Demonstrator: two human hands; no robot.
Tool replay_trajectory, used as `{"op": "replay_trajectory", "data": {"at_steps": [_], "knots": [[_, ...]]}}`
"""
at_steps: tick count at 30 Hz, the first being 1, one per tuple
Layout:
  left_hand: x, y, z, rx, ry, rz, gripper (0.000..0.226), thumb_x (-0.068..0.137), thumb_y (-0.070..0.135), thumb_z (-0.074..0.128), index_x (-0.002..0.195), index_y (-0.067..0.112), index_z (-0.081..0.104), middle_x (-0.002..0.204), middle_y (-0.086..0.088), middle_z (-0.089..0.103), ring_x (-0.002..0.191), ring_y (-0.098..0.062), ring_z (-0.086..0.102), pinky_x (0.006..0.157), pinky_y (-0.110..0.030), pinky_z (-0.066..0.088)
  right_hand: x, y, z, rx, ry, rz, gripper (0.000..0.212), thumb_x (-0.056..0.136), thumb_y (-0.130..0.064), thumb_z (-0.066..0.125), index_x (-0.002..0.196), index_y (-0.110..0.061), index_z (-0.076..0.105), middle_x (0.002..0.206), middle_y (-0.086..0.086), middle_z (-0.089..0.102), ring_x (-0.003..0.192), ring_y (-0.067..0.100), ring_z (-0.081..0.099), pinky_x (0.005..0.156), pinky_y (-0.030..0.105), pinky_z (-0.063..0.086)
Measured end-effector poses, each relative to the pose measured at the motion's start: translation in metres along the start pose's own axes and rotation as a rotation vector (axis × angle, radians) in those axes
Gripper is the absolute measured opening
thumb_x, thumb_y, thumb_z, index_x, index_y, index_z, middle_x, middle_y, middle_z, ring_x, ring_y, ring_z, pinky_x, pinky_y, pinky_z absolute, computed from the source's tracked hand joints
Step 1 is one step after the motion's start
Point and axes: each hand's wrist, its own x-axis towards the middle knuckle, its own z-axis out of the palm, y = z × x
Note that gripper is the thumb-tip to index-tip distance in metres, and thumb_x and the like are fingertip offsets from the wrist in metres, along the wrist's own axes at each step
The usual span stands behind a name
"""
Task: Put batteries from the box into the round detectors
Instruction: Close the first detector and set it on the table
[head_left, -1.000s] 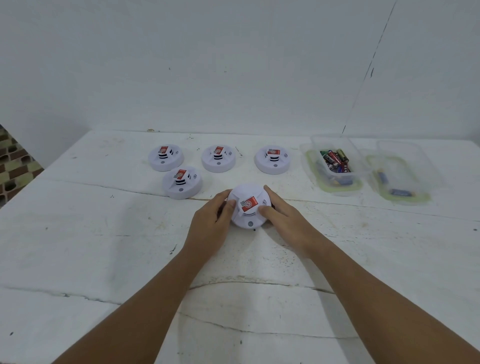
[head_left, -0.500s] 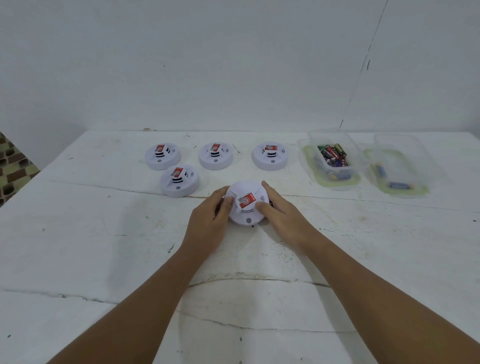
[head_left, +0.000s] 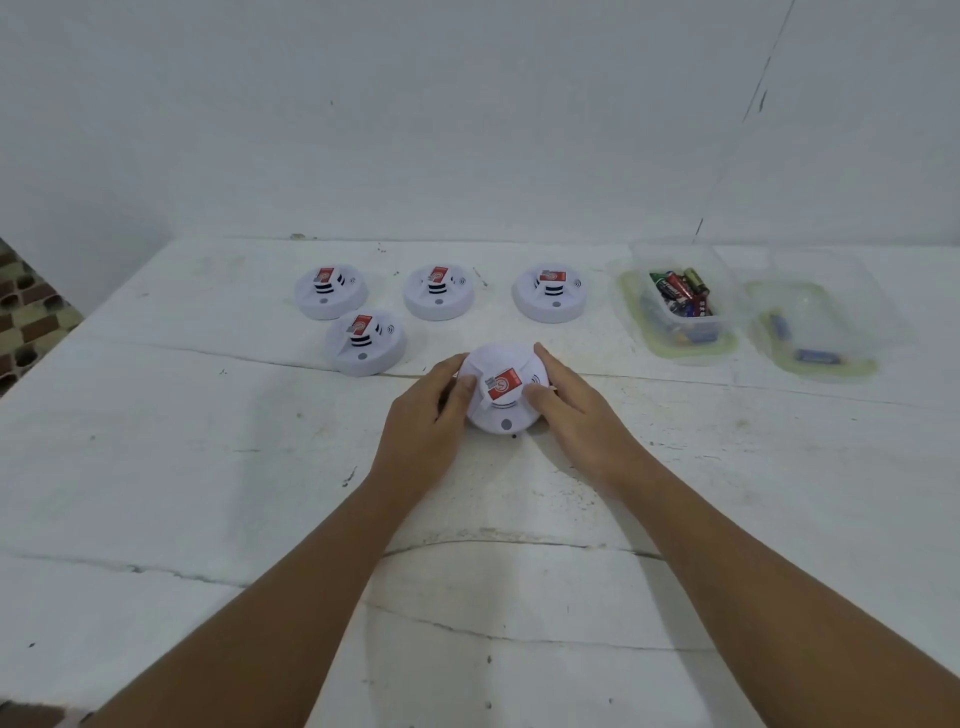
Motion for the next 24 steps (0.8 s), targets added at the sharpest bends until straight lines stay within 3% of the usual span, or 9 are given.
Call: {"op": "replay_trajectory", "data": {"at_steps": [6, 10, 16, 24], "knots": [[-0.0015, -0.0026, -0.0021, 0.01, -0.004, -0.002, 0.033, 0.11, 0.038, 0.046, 0.139, 0.035, 0.061, 0.114, 0.021, 0.072, 0.105, 0.007, 0.063, 0.085, -0.009, 0.048, 0.0012, 0.0031, 0.0039, -0.061, 0.026, 0.007, 0.068, 0.099, -0.041, 0.049, 0.163, -0.03, 0.029, 0.147, -0.013, 0.055, 0.134, 0.006, 0.052, 0.116, 0.043, 0.043], [-0.001, -0.0029, -0.0015, -0.01, 0.0, -0.001, 0.033, 0.11, 0.038, 0.047, 0.139, 0.034, 0.062, 0.116, 0.024, 0.071, 0.109, 0.009, 0.062, 0.086, -0.006, 0.046, 0.0005, 0.004, 0.0026, -0.067, 0.038, 0.016, 0.06, 0.106, -0.026, 0.048, 0.163, -0.028, 0.029, 0.146, -0.012, 0.054, 0.133, 0.006, 0.052, 0.116, 0.041, 0.042], [-0.0004, -0.0035, -0.0002, -0.014, 0.004, -0.004, 0.032, 0.109, 0.038, 0.048, 0.138, 0.035, 0.062, 0.113, 0.024, 0.072, 0.107, 0.007, 0.063, 0.086, -0.008, 0.047, 0.0001, 0.0027, 0.0005, -0.074, 0.044, 0.041, 0.056, 0.108, -0.016, 0.043, 0.161, -0.027, 0.032, 0.126, -0.024, 0.058, 0.116, -0.011, 0.054, 0.107, 0.025, 0.044], [-0.0006, -0.0019, -0.0004, -0.005, 0.0, 0.015, 0.032, 0.11, 0.037, 0.048, 0.138, 0.036, 0.062, 0.114, 0.022, 0.072, 0.108, 0.006, 0.063, 0.087, -0.01, 0.049, 0.0001, 0.0043, 0.0008, -0.067, 0.055, 0.047, 0.061, 0.108, -0.021, 0.045, 0.165, -0.027, 0.023, 0.161, -0.014, 0.039, 0.144, 0.006, 0.042, 0.122, 0.041, 0.036]]}}
